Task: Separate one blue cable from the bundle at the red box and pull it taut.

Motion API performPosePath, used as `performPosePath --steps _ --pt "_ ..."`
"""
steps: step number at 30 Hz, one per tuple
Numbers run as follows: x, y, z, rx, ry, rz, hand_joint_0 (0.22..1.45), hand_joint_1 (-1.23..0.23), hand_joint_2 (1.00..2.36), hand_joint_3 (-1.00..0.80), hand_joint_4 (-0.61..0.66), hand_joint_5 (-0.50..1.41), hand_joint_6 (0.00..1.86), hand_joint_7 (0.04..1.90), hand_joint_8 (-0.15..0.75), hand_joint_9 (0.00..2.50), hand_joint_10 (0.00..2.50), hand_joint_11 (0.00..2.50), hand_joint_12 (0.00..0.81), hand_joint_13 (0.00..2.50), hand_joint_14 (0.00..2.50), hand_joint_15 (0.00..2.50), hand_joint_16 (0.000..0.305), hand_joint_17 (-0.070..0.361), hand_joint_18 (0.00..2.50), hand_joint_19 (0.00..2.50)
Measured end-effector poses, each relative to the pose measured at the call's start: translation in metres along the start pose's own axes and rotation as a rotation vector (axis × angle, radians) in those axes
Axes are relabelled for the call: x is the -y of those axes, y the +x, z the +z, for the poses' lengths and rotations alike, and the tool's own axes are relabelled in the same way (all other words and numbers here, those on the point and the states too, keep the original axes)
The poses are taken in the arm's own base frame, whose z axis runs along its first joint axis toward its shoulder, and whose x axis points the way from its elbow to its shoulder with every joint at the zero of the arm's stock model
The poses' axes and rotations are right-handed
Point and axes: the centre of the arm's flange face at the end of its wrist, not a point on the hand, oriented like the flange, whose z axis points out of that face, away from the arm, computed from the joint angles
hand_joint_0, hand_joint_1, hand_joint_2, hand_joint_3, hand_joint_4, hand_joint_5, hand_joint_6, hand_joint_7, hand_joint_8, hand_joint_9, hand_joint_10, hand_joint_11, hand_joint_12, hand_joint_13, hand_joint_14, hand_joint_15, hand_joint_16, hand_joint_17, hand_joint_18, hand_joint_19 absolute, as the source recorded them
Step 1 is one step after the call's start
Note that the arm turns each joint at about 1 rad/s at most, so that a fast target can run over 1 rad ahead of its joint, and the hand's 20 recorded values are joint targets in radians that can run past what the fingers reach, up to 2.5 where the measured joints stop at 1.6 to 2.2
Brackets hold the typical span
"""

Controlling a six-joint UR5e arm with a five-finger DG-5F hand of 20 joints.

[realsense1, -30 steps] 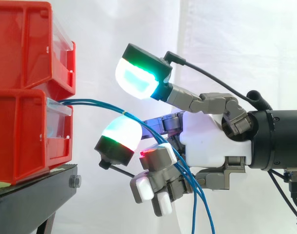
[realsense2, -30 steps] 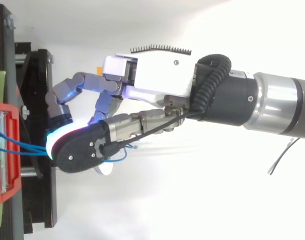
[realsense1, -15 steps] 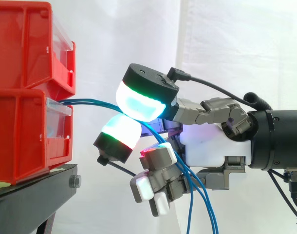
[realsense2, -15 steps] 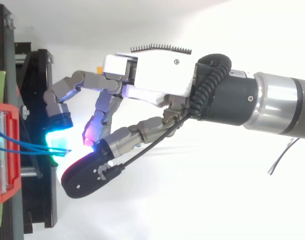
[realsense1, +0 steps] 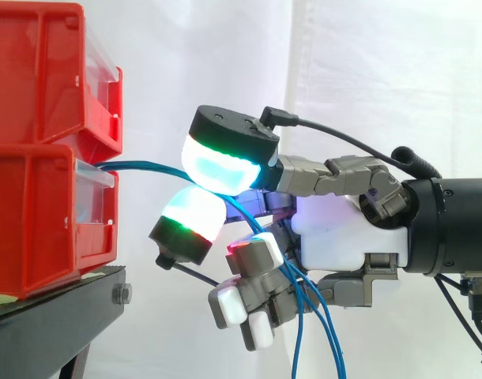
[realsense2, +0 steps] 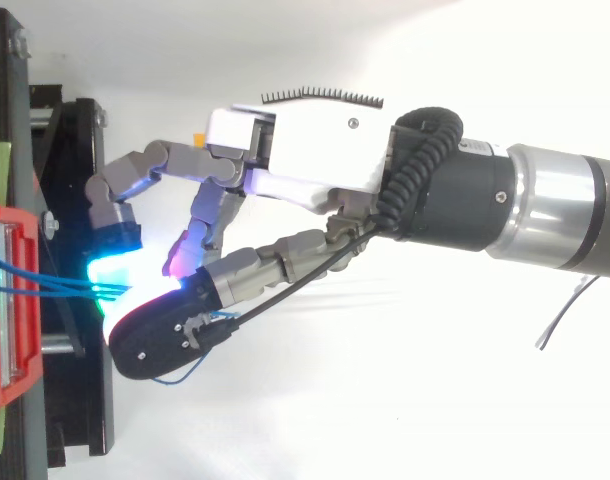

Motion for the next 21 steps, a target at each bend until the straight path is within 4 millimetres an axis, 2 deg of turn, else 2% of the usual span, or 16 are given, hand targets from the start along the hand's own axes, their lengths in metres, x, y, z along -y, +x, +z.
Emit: performPosePath --steps 7,8,11,17,21 --pt "0.0000 0.0000 0.0000 0.000 0.000 0.000 0.60 -0.65 1.02 -0.14 0.17 -0.12 0.76 1.37 0.375 1.27 0.03 0.95 0.397 1.08 0.02 0.57 0.049 0.111 1.01 0.68" --pt "0.0000 0.0000 0.0000 0.000 0.000 0.000 0.60 -0.61 1.02 -0.13 0.18 -0.13 0.81 1.36 0.384 1.30 0.03 0.97 0.407 1.09 0.02 0.56 0.051 0.115 1.03 0.67" --pt "0.0000 0.0000 0.0000 0.000 0.000 0.000 0.61 -0.49 1.02 -0.16 0.19 -0.11 0.82 1.44 0.401 1.40 0.03 0.91 0.415 1.13 0.02 0.53 0.055 0.123 1.09 0.68" --pt "0.0000 0.0000 0.0000 0.000 0.000 0.000 0.61 -0.46 1.02 -0.16 0.21 -0.10 0.81 1.43 0.403 1.40 0.03 0.91 0.414 1.13 0.02 0.54 0.054 0.123 1.09 0.68" --pt "0.0000 0.0000 0.0000 0.000 0.000 0.000 0.60 -0.59 1.02 -0.13 0.18 -0.11 0.81 1.40 0.389 1.31 0.03 0.99 0.403 1.08 0.02 0.56 0.050 0.113 1.03 0.69"
